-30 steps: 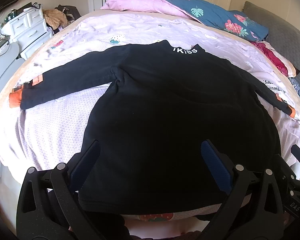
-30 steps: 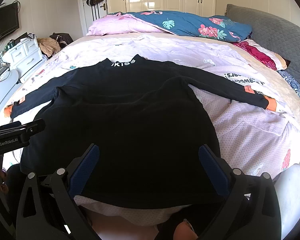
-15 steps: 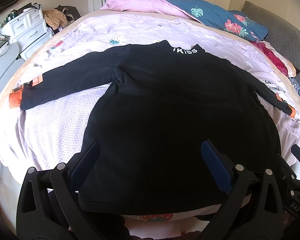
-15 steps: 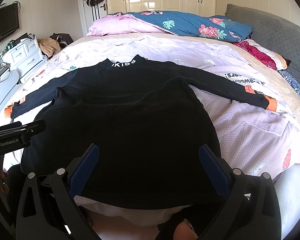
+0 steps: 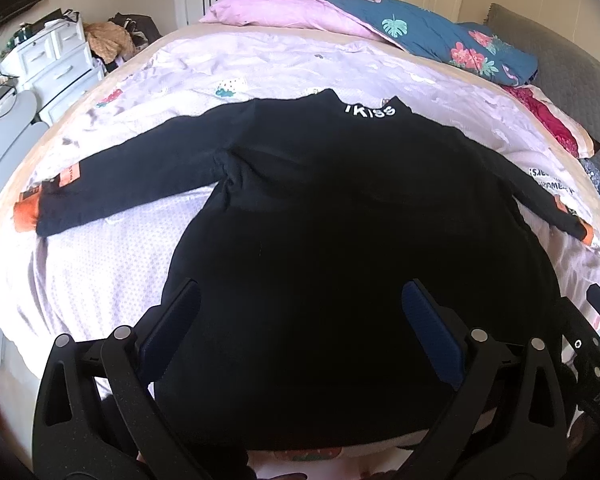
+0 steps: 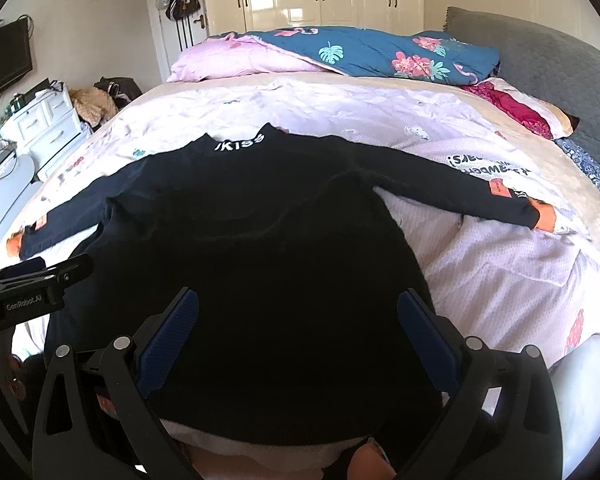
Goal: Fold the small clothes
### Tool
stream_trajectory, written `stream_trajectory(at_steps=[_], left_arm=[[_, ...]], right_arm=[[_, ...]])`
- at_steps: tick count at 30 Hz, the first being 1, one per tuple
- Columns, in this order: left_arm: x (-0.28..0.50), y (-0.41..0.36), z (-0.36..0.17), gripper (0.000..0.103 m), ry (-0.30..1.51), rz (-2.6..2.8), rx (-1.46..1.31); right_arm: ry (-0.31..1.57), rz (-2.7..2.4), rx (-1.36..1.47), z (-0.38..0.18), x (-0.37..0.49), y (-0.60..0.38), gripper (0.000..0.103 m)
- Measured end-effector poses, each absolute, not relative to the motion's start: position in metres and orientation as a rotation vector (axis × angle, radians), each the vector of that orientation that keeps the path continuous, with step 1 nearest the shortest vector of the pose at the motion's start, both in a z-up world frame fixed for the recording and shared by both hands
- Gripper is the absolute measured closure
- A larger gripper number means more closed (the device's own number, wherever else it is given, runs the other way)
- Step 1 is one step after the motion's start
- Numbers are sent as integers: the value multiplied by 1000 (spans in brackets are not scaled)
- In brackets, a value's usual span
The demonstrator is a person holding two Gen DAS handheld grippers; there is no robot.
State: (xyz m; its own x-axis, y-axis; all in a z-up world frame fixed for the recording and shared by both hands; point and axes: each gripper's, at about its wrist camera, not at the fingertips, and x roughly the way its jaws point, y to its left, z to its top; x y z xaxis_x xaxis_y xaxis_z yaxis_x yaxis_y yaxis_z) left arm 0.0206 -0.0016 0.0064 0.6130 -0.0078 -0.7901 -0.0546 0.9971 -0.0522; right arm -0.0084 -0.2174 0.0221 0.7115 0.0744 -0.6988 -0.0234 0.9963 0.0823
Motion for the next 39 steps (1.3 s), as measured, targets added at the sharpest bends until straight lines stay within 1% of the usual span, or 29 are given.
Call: stream_trajectory(at_steps=[7, 9, 13, 22, 39], left_arm=[[40, -5, 9, 9, 913, 24, -90], [47, -8, 10, 9, 920, 23, -91], [57, -13, 11, 9, 928, 19, -89], [80, -24, 12, 9, 941, -11, -81], [135, -55, 20, 9, 969, -60, -48]], right_arm=[[786, 20, 49, 26, 11, -224, 4], [751, 8, 39, 30, 15, -225, 4], [786, 4, 75, 28, 31, -231, 4], [781, -22, 94, 30, 53, -239, 4], [716, -124, 187, 53, 103, -277, 4]])
